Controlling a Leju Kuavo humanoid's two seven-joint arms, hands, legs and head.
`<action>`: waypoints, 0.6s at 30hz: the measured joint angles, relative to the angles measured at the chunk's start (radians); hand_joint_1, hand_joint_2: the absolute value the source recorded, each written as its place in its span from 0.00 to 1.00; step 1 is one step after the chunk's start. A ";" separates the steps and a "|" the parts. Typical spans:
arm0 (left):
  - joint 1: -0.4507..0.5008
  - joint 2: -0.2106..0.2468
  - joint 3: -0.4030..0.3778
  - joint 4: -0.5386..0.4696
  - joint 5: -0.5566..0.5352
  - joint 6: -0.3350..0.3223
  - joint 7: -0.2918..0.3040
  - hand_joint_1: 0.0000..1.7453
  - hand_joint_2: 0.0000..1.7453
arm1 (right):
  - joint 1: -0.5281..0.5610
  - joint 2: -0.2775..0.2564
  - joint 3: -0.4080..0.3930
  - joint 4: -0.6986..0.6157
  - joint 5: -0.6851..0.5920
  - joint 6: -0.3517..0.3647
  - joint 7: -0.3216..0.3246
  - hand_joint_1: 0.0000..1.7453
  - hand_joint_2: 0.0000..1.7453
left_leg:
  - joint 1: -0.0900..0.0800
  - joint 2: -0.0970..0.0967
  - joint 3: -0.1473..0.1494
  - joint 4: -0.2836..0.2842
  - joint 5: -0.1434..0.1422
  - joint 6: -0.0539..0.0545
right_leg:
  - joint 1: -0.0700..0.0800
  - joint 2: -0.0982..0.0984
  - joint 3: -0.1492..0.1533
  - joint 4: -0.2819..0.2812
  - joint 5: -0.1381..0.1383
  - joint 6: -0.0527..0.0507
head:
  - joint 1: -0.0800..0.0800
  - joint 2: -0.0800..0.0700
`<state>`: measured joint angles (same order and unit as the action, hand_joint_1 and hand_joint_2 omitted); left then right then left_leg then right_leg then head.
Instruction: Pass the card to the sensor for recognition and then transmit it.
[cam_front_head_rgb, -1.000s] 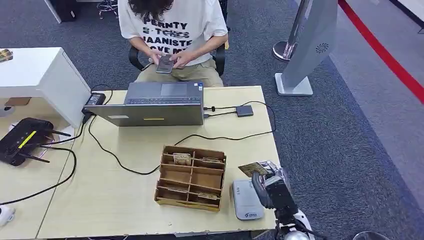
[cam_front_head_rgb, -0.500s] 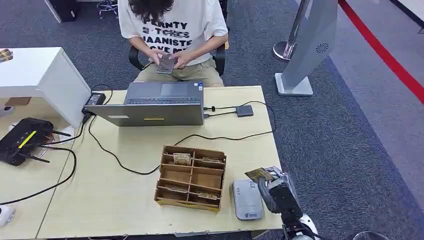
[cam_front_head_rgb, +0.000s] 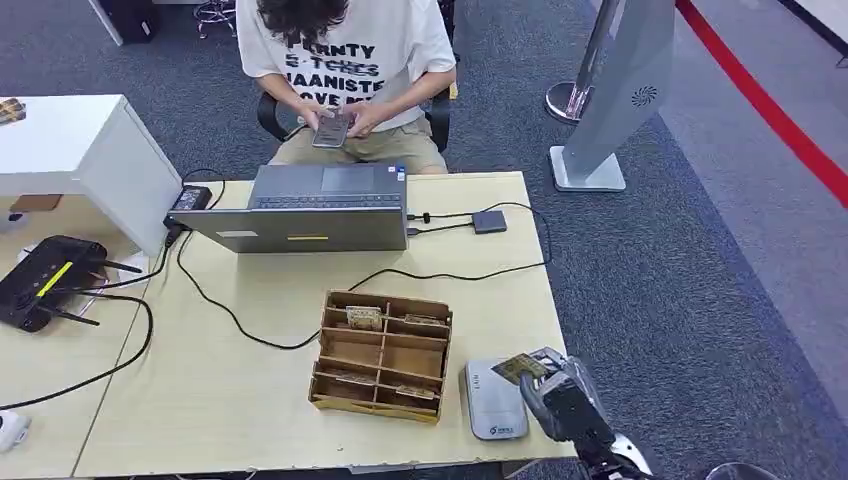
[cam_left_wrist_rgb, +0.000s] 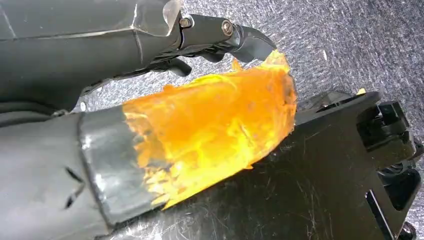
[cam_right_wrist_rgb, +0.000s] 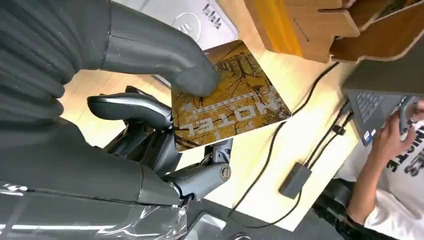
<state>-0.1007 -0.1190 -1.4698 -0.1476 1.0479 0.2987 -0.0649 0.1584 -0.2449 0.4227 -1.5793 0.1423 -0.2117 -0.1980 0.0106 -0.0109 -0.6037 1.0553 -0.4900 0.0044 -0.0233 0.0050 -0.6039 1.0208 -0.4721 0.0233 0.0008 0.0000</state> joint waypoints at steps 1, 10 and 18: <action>0.000 0.000 0.000 0.000 0.000 0.000 0.000 0.00 0.00 | 0.000 -0.005 0.005 0.000 0.004 0.003 0.002 1.00 1.00 | 0.000 0.000 0.000 0.000 0.000 0.000 | 0.000 0.000 0.000 0.000 0.000 0.000 | 0.000 0.000; 0.000 0.000 0.000 0.000 -0.002 -0.001 0.002 0.00 0.00 | -0.015 -0.015 0.064 0.034 0.095 -0.013 0.053 1.00 1.00 | 0.000 0.000 0.000 0.000 0.000 0.000 | 0.000 0.000 0.000 0.000 0.000 0.000 | 0.000 0.000; 0.000 -0.002 0.000 0.000 0.000 -0.002 0.003 0.00 0.00 | -0.035 -0.015 0.106 0.054 0.166 -0.041 0.102 1.00 1.00 | 0.000 0.000 0.000 0.000 0.000 0.000 | 0.000 -0.001 0.000 0.000 0.000 0.000 | 0.000 0.000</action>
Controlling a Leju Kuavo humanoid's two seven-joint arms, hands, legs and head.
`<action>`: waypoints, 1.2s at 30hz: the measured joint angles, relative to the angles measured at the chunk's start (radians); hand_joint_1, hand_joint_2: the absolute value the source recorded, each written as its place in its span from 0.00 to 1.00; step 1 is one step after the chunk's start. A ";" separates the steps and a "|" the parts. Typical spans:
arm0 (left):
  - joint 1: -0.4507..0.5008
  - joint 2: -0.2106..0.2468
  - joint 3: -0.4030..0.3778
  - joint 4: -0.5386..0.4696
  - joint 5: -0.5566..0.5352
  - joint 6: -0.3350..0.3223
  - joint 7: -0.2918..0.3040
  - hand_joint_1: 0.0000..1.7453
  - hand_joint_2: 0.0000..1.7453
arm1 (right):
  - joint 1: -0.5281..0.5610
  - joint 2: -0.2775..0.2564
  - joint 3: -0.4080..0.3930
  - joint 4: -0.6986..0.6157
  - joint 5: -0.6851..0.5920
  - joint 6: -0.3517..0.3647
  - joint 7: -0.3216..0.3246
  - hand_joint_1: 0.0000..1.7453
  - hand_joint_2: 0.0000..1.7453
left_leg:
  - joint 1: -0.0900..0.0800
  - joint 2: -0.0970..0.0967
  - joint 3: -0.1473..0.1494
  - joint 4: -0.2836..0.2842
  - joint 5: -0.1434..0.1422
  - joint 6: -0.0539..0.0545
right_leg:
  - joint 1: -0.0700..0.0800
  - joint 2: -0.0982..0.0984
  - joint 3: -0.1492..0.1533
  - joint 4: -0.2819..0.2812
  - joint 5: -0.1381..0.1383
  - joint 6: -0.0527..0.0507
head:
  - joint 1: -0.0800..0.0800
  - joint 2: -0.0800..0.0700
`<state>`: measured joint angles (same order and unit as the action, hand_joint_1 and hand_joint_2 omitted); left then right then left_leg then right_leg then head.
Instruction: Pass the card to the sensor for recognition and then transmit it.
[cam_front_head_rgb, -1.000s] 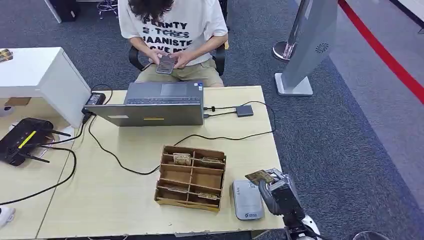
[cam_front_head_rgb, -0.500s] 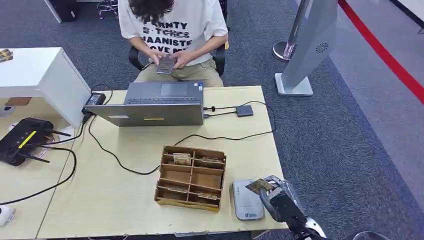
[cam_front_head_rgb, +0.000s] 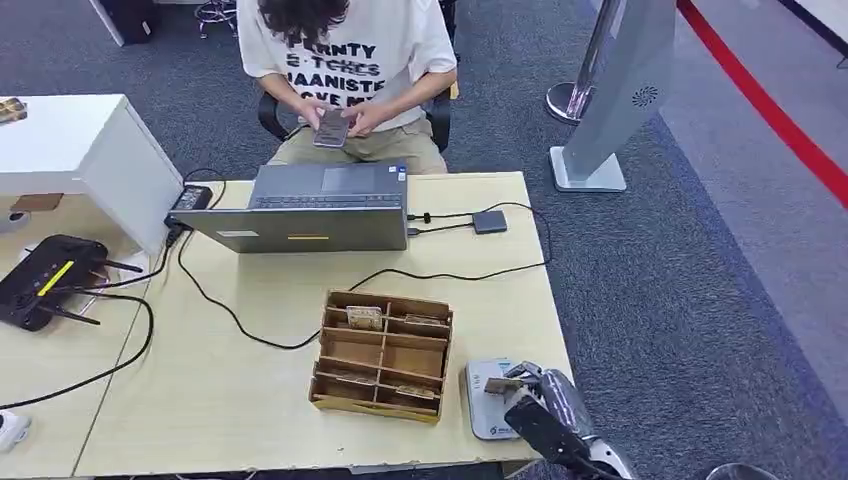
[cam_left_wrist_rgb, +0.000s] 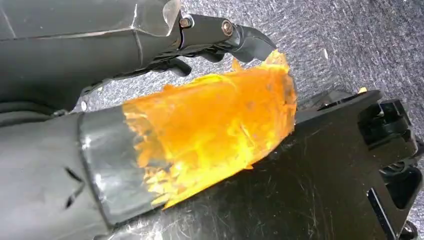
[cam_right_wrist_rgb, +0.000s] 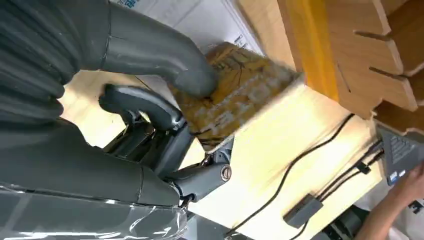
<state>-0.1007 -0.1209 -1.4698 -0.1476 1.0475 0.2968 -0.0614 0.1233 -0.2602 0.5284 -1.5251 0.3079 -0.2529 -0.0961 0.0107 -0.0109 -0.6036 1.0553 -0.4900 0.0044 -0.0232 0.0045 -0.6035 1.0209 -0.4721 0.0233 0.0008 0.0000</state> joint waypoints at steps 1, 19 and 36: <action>0.000 0.000 0.000 0.000 0.000 0.000 0.000 0.00 0.00 | -0.001 0.000 0.004 0.003 0.005 -0.002 0.002 1.00 1.00 | 0.000 0.000 0.000 0.000 0.000 0.000 | 0.000 0.000 0.000 0.000 0.000 0.000 | 0.000 0.000; 0.000 -0.003 0.000 0.000 0.003 -0.002 -0.002 0.00 0.00 | -0.014 0.000 0.034 0.025 0.062 -0.017 0.035 1.00 1.00 | 0.000 0.000 0.000 0.000 0.000 0.000 | 0.000 0.000 0.000 0.000 0.000 0.000 | 0.000 0.000; 0.000 -0.003 0.000 0.000 0.003 -0.004 -0.003 0.00 0.00 | -0.018 0.000 0.038 0.029 0.067 -0.017 0.041 1.00 1.00 | 0.000 0.000 0.000 0.000 0.000 0.000 | 0.000 0.000 0.000 0.000 0.000 0.000 | 0.000 0.000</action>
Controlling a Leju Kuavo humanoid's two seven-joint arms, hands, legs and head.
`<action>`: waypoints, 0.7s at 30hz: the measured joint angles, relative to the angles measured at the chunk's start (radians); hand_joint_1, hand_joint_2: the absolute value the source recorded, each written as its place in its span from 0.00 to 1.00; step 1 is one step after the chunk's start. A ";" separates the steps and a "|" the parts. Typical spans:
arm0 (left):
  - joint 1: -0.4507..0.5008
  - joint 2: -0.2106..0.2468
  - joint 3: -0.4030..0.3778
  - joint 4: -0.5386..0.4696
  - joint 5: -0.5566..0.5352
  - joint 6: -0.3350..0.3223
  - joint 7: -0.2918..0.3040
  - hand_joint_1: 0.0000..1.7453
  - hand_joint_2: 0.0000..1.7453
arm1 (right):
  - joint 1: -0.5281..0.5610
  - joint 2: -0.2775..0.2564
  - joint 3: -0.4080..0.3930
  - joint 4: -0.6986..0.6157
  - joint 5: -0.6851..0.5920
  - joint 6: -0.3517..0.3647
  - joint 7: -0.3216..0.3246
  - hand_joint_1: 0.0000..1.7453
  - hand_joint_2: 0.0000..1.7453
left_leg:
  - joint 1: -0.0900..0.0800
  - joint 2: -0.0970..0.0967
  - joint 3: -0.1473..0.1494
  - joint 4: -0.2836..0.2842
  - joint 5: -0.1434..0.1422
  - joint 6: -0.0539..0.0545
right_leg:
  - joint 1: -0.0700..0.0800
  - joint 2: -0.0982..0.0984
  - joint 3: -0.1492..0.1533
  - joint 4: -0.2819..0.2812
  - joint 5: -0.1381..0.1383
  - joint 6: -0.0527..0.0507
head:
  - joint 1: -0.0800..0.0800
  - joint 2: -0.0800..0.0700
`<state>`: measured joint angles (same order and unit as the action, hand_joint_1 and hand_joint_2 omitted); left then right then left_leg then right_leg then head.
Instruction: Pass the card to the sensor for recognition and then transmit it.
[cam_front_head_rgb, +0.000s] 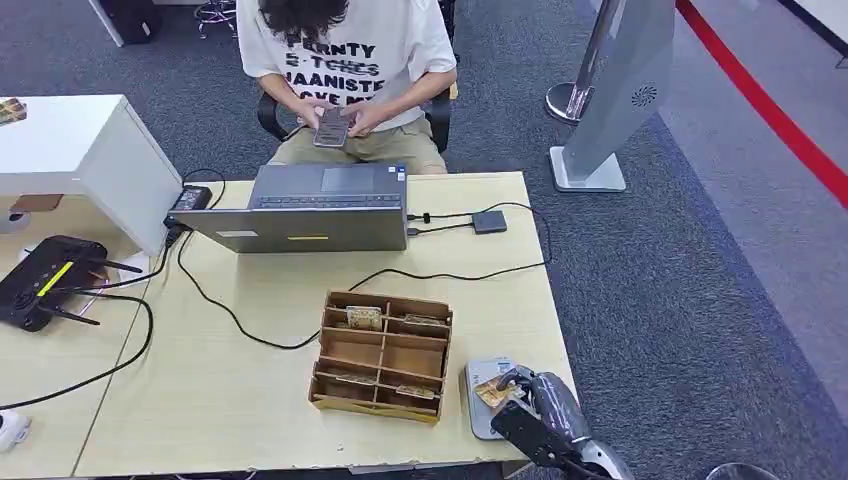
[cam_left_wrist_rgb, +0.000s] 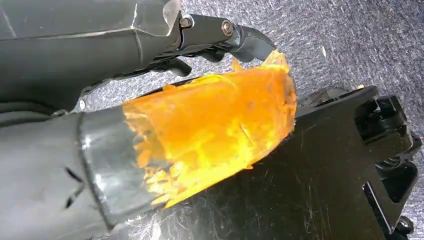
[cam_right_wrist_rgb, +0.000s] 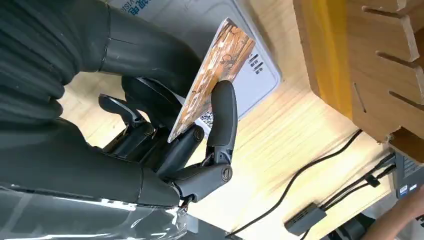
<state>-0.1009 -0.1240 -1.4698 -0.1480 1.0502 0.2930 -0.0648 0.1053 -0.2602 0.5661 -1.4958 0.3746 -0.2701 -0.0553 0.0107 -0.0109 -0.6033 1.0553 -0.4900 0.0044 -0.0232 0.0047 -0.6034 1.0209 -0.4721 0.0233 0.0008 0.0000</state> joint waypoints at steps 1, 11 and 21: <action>0.000 0.000 0.000 0.000 0.000 0.000 0.000 0.00 0.00 | 0.000 0.000 0.000 0.000 0.002 0.000 0.000 1.00 1.00 | 0.000 0.000 0.000 0.000 0.000 0.000 | 0.000 0.000 0.000 0.000 0.000 0.000 | 0.000 0.000; 0.000 0.000 0.000 0.000 0.002 -0.006 0.000 0.00 0.00 | 0.000 0.000 0.002 0.002 0.031 -0.005 0.024 1.00 1.00 | 0.000 0.000 0.000 0.000 0.000 0.000 | 0.000 0.000 0.000 0.000 0.000 0.000 | 0.000 0.000; 0.000 0.000 0.000 0.000 0.003 -0.006 0.000 0.00 0.00 | 0.000 0.000 0.002 0.008 0.063 -0.009 0.045 1.00 1.00 | 0.000 0.000 0.001 0.000 0.000 0.000 | 0.000 0.000 0.000 0.000 0.000 0.000 | 0.000 0.000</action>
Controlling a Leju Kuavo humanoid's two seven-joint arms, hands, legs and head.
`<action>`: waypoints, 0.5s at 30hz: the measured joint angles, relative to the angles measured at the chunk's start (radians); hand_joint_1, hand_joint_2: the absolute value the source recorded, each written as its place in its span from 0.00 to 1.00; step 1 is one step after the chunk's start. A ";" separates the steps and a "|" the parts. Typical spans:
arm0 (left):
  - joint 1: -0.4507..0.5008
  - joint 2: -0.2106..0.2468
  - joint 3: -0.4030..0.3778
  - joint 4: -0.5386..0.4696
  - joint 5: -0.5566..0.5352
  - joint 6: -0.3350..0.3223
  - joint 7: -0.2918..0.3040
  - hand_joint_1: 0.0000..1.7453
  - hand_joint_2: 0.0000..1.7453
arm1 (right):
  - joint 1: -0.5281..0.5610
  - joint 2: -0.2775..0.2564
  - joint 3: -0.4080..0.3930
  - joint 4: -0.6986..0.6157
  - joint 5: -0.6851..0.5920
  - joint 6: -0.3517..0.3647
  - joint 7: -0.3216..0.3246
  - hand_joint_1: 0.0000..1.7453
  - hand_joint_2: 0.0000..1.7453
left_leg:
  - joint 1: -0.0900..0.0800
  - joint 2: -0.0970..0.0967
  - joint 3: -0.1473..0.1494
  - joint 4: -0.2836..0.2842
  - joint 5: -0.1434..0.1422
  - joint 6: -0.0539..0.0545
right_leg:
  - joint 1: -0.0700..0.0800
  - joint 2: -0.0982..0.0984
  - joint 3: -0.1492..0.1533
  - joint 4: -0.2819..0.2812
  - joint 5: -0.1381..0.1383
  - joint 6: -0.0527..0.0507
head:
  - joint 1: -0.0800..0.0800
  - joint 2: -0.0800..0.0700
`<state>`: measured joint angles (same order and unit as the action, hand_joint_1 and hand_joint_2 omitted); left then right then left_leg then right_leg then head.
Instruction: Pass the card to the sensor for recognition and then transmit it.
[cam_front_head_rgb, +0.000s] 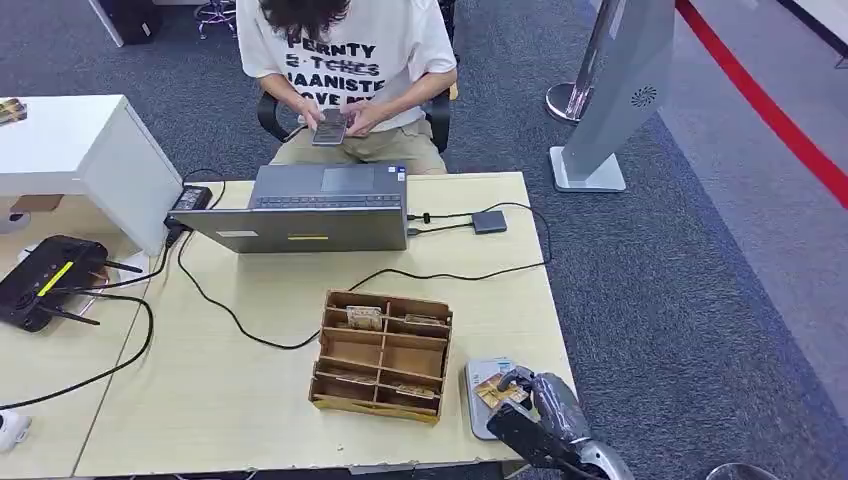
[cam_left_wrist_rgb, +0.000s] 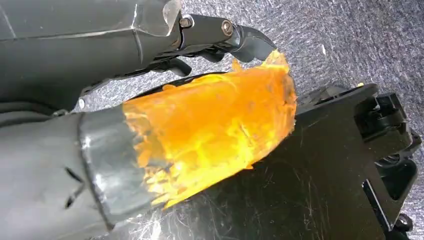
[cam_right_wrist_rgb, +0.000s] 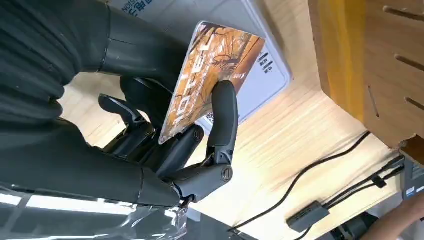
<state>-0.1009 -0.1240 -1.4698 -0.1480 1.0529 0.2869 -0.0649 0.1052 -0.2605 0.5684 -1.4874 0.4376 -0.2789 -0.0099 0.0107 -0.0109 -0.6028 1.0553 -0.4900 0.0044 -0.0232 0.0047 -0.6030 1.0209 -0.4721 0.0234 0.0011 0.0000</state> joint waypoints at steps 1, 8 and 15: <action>0.000 0.000 0.000 0.000 0.000 -0.001 0.000 0.00 0.00 | 0.000 0.000 0.000 0.000 0.002 0.000 0.002 1.00 1.00 | 0.000 0.000 0.000 0.000 0.000 0.000 | 0.000 0.000 0.000 0.000 0.000 0.000 | 0.000 0.000; 0.000 0.000 0.000 0.000 0.000 -0.001 0.000 0.00 0.00 | 0.000 -0.001 0.000 0.001 0.012 0.003 0.014 1.00 1.00 | 0.000 0.000 0.000 0.000 0.000 0.000 | 0.000 0.000 0.000 0.000 0.000 0.000 | 0.000 0.000; 0.000 0.000 0.000 0.000 0.000 -0.001 0.000 0.00 0.00 | 0.000 -0.002 0.003 0.001 0.019 0.005 0.018 1.00 1.00 | 0.000 0.000 0.000 0.000 0.000 0.000 | 0.000 0.000 0.000 0.000 0.000 0.000 | 0.000 0.000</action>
<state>-0.1009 -0.1244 -1.4698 -0.1480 1.0529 0.2857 -0.0648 0.1047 -0.2628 0.5711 -1.4866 0.4563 -0.2739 0.0080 0.0107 -0.0109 -0.6025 1.0553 -0.4900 0.0044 -0.0232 0.0047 -0.6028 1.0209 -0.4721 0.0234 0.0008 0.0000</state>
